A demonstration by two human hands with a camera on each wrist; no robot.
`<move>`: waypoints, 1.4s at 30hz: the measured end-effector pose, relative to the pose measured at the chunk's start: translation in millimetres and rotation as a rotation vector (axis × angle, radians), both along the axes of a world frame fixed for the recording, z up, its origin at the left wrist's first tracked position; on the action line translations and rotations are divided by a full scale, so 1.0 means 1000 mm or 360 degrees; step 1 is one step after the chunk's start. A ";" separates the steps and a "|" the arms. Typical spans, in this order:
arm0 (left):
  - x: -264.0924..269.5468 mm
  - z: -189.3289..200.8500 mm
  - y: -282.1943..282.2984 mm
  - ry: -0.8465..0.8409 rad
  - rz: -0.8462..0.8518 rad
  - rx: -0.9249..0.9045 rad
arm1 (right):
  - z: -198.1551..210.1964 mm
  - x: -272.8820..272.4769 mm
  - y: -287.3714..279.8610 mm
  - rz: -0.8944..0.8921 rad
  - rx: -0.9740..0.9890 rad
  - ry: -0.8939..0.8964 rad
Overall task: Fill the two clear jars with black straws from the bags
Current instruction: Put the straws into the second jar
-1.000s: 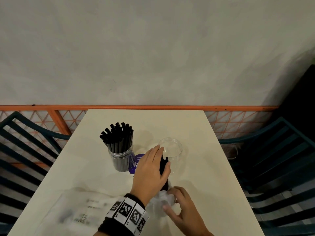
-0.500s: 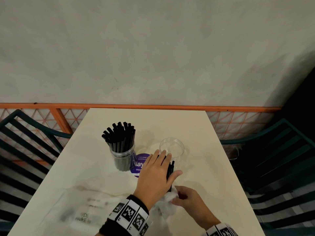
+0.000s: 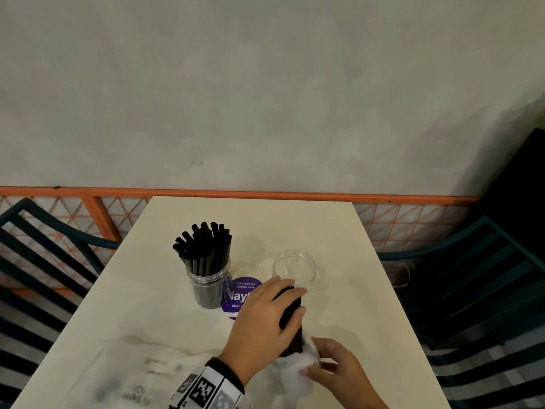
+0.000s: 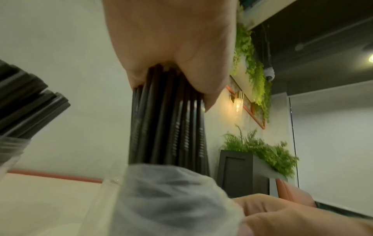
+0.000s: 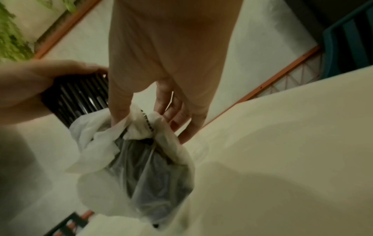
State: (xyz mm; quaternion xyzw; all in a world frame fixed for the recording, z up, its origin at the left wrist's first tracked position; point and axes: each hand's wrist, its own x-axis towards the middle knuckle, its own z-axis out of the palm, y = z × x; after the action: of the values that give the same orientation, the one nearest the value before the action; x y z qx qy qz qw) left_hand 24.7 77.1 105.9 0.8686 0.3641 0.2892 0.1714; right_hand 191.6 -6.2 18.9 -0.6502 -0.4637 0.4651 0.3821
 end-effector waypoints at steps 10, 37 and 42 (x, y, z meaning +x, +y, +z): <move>0.019 0.027 0.055 -0.0555 0.0034 -0.0687 | 0.102 0.088 0.022 -0.0366 0.0647 -0.1425; 0.075 -0.070 0.086 -0.0183 0.0289 -0.0443 | 0.126 0.063 0.125 0.0413 0.1168 -0.2684; 0.077 -0.073 0.084 0.0318 0.0349 -0.0458 | 0.126 0.057 0.127 0.0509 0.1166 -0.2718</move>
State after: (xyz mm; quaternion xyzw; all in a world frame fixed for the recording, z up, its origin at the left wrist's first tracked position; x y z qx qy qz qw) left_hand 101.7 161.4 32.7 0.8146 0.5093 0.1638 0.2242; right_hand 248.2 120.9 144.8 -0.5392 -0.7878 -0.2967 0.0252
